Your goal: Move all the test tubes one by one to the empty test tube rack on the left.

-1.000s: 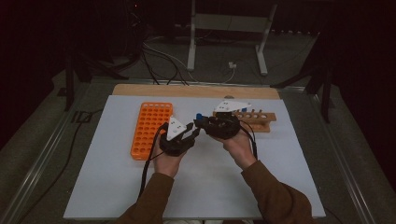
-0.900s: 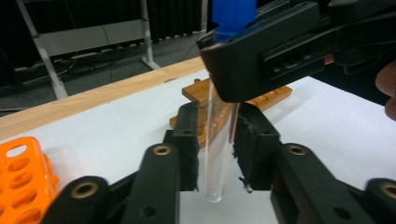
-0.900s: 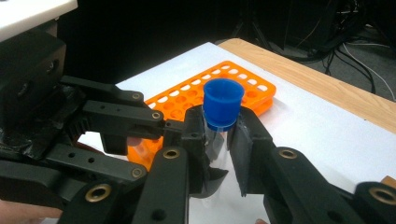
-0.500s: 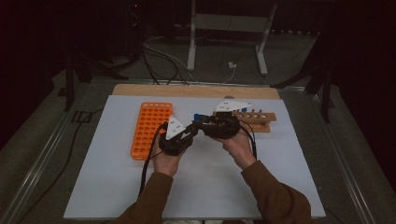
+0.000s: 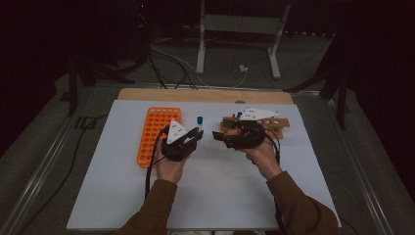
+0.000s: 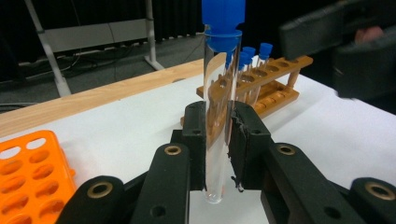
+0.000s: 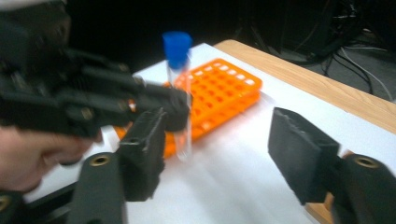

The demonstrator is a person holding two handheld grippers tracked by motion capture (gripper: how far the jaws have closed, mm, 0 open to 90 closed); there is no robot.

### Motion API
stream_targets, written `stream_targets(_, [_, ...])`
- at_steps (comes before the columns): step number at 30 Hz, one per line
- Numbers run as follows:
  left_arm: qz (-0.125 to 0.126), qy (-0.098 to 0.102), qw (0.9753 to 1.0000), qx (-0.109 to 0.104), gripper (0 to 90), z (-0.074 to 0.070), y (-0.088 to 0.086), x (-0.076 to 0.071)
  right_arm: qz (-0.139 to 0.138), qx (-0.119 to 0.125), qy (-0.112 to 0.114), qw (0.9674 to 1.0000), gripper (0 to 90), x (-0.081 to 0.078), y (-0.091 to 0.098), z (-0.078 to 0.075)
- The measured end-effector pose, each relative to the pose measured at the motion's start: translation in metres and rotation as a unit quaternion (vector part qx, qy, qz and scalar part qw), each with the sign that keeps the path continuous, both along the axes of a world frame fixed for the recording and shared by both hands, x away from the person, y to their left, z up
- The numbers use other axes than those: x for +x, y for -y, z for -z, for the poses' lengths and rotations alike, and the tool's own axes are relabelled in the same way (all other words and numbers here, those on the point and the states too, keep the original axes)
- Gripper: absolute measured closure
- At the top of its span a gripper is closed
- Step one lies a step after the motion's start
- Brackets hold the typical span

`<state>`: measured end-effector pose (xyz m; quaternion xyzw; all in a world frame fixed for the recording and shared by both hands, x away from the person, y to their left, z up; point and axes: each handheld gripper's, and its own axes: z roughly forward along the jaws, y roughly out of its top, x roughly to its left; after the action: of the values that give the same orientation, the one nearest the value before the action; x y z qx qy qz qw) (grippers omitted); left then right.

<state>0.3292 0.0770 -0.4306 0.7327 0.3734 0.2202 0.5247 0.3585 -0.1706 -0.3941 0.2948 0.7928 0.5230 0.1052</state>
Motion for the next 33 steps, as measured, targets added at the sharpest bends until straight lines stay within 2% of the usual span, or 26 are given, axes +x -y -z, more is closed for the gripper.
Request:
stream_targets(6, [-0.007,0.002,0.9999,-0.009,78.8,-0.004,-0.011,0.0,0.03,-0.017,0.01,0.9993,15.2,-0.005,0.019,0.007])
stream_targets(15, [-0.019,0.009,0.9992,-0.033,78.8,-0.01,-0.031,-0.001,0.058,-0.032,0.029,0.9974,4.6,-0.017,0.04,0.015])
stream_targets(21, [-0.027,0.011,0.9988,-0.04,78.8,-0.013,-0.046,-0.002,0.068,-0.028,0.04,0.9965,2.5,-0.023,0.052,0.021])
stream_targets(27, [-0.041,0.016,0.9982,-0.041,78.7,-0.014,-0.06,-0.003,0.087,-0.028,0.038,0.9951,1.3,-0.026,0.065,0.028])
stream_targets(30, [-0.05,0.017,0.9975,-0.047,78.7,-0.014,-0.068,-0.004,0.094,-0.021,0.036,0.9947,0.4,-0.028,0.073,0.031])
stream_targets(33, [-0.055,0.018,0.9973,-0.044,78.7,-0.012,-0.075,-0.006,0.101,-0.016,0.038,0.994,0.4,-0.031,0.08,0.032])
